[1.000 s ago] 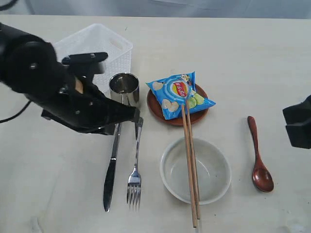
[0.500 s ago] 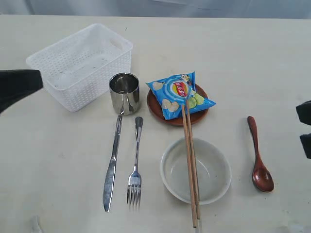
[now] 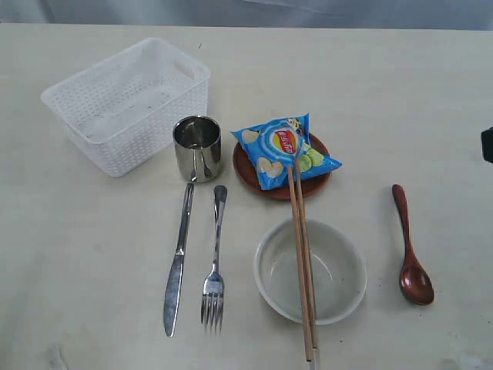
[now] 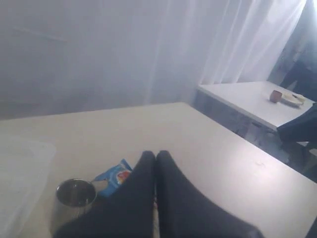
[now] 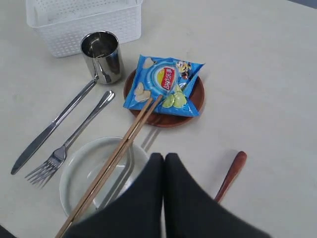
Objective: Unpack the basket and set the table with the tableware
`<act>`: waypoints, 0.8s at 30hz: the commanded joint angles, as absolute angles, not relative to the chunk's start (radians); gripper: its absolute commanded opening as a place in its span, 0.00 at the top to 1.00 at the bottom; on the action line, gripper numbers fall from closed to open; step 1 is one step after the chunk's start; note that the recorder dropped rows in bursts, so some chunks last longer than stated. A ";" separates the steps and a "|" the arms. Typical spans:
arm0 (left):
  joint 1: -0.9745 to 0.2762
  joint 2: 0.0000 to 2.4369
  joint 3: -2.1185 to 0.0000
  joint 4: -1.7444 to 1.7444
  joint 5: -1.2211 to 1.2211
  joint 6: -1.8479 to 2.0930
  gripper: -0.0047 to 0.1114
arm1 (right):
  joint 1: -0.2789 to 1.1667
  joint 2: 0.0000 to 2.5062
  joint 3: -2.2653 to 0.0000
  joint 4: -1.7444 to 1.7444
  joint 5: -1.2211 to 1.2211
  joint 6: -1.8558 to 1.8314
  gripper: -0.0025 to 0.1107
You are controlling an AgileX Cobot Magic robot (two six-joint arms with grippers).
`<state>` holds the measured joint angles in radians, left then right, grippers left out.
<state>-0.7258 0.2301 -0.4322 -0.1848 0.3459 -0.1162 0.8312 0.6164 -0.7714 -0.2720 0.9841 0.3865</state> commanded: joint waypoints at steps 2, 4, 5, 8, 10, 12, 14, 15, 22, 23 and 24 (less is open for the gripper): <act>-0.731 0.202 -0.427 -0.180 0.350 -0.112 0.96 | 0.831 0.610 -0.778 -0.271 0.976 0.377 0.98; -0.731 0.202 -0.427 -0.180 0.350 -0.112 0.96 | 0.831 0.610 -0.778 -0.271 0.976 0.377 0.98; -0.731 0.202 -0.427 -0.180 0.350 -0.112 0.96 | 0.831 0.610 -0.778 -0.271 0.976 0.377 0.98; -0.731 0.202 -0.427 -0.180 0.350 -0.112 0.96 | 0.800 0.585 -0.778 -0.263 0.976 0.377 0.98; -0.731 0.202 -0.427 -0.180 0.350 -0.112 0.96 | 0.718 0.556 -0.778 -0.210 0.960 0.377 0.98; -0.731 0.202 -0.427 -0.180 0.350 -0.112 0.96 | 0.609 0.511 -0.778 -0.194 0.955 0.376 0.98; -0.731 0.202 -0.427 -0.180 0.350 -0.112 0.96 | 0.505 0.461 -0.766 -0.206 0.944 0.381 0.98; -0.731 0.202 -0.427 -0.180 0.350 -0.112 0.96 | 0.451 0.427 -0.746 -0.208 0.910 0.381 0.98; -0.731 0.202 -0.427 -0.180 0.350 -0.112 0.96 | 0.210 0.149 -0.421 -0.226 0.340 0.369 0.98; -0.731 0.202 -0.427 -0.180 0.350 -0.112 0.96 | 0.202 0.115 -0.365 -0.226 0.276 0.369 0.98; -0.731 0.202 -0.427 -0.180 0.350 -0.112 0.96 | 0.200 0.087 -0.312 -0.226 0.222 0.373 0.98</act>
